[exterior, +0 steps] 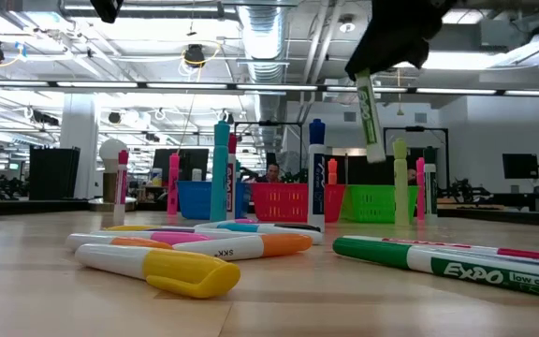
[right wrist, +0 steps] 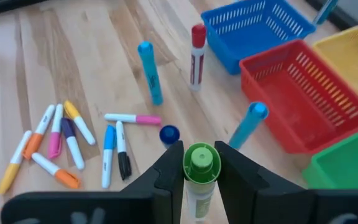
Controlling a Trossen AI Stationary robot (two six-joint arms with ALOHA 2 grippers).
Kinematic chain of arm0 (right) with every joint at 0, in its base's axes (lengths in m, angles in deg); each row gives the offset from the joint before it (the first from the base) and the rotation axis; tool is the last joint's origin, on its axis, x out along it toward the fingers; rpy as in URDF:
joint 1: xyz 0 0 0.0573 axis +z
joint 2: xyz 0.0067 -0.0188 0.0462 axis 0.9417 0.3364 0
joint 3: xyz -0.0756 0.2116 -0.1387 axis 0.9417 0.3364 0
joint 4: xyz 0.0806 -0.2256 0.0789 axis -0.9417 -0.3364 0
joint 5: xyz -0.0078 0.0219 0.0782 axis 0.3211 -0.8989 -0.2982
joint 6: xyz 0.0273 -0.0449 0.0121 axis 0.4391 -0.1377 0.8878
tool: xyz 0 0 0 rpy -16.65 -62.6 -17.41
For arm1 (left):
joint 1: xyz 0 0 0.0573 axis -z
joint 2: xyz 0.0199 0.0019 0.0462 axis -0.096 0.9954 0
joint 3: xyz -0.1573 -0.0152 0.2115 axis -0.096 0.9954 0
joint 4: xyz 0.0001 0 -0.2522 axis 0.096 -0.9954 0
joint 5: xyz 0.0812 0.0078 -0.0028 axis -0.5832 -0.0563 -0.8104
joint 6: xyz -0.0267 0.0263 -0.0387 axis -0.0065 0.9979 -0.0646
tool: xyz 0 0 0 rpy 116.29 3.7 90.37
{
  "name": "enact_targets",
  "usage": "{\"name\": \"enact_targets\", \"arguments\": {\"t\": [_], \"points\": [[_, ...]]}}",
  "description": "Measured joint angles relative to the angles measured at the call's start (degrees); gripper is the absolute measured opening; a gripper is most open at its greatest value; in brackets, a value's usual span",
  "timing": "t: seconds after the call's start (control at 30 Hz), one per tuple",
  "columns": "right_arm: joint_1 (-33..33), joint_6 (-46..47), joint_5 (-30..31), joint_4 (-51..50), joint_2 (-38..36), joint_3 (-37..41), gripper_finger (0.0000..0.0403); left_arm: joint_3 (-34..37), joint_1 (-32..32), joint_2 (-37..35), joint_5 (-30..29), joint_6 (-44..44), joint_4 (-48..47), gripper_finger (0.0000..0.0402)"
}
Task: Pick & Place Markers
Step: Put the large light green marker pen into the green bin
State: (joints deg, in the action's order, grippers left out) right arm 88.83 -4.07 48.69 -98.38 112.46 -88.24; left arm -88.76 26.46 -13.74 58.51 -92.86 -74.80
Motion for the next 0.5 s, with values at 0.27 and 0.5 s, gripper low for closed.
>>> {"name": "enact_targets", "arguments": {"t": [0.27,0.5], "points": [[-2.90,-4.00,-0.04,-7.42,-0.02,-7.92,0.0072,0.00,0.02,0.00,0.00,0.00,-0.09,0.0091],[-7.43,-7.68,-0.04,-15.53,-0.02,-14.21,0.0072,-0.01,0.01,0.01,-0.01,0.00,-0.11,0.0091]]}}
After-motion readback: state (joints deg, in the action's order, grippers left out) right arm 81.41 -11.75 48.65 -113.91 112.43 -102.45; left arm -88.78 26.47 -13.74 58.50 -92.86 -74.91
